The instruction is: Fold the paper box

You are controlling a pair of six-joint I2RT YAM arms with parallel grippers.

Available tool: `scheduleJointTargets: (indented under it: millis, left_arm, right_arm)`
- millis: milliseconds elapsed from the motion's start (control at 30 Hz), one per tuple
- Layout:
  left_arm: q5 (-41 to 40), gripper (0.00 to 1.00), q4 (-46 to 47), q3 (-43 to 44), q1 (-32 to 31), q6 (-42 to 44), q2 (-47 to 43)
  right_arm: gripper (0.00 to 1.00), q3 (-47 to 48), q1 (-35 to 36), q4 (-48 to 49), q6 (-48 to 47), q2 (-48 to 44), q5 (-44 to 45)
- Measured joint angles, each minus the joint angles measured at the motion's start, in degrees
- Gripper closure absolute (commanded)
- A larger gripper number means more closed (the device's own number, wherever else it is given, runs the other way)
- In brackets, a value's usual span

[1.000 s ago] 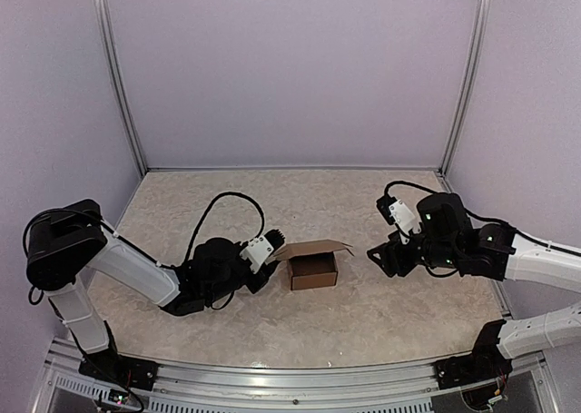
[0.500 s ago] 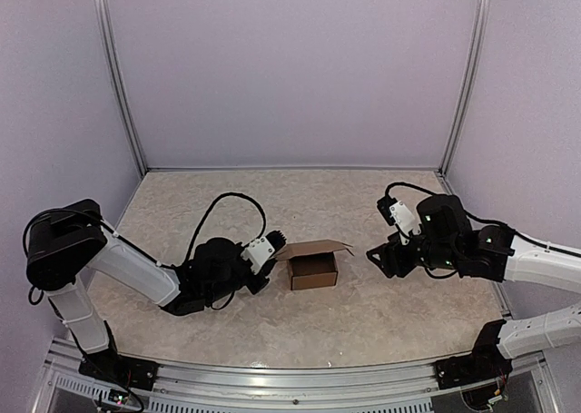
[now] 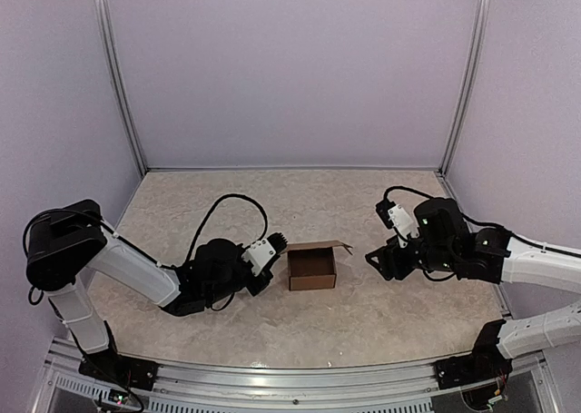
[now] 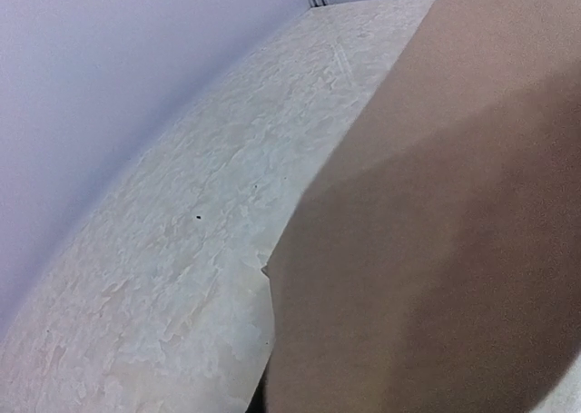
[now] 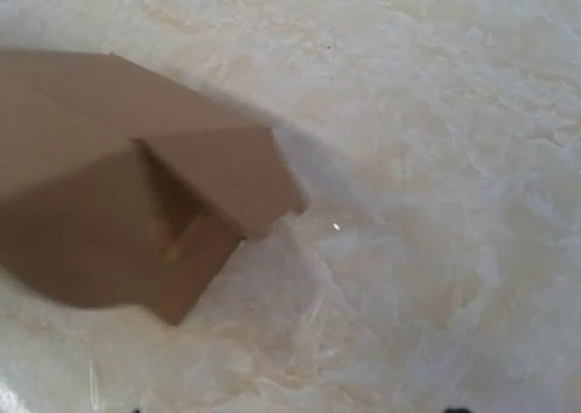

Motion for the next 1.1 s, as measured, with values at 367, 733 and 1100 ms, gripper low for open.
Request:
scheduleJointTargets:
  millis: [367, 733, 1100]
  left_arm:
    - [0.48, 1.0, -2.4, 0.52, -0.26, 0.46, -1.62]
    - [1.14, 1.0, -8.85, 0.44, -0.28, -0.11, -7.3]
    - [1.66, 1.0, -12.7, -0.28, -0.37, -2.91, -9.75]
  right_arm:
    - [0.31, -1.03, -0.09, 1.64, -0.39, 1.49, -0.79]
    - [0.42, -6.38, -0.09, 10.34, -8.22, 1.7, -8.11]
    - [0.45, -7.39, -0.09, 20.35, -18.86, 6.23, -10.78]
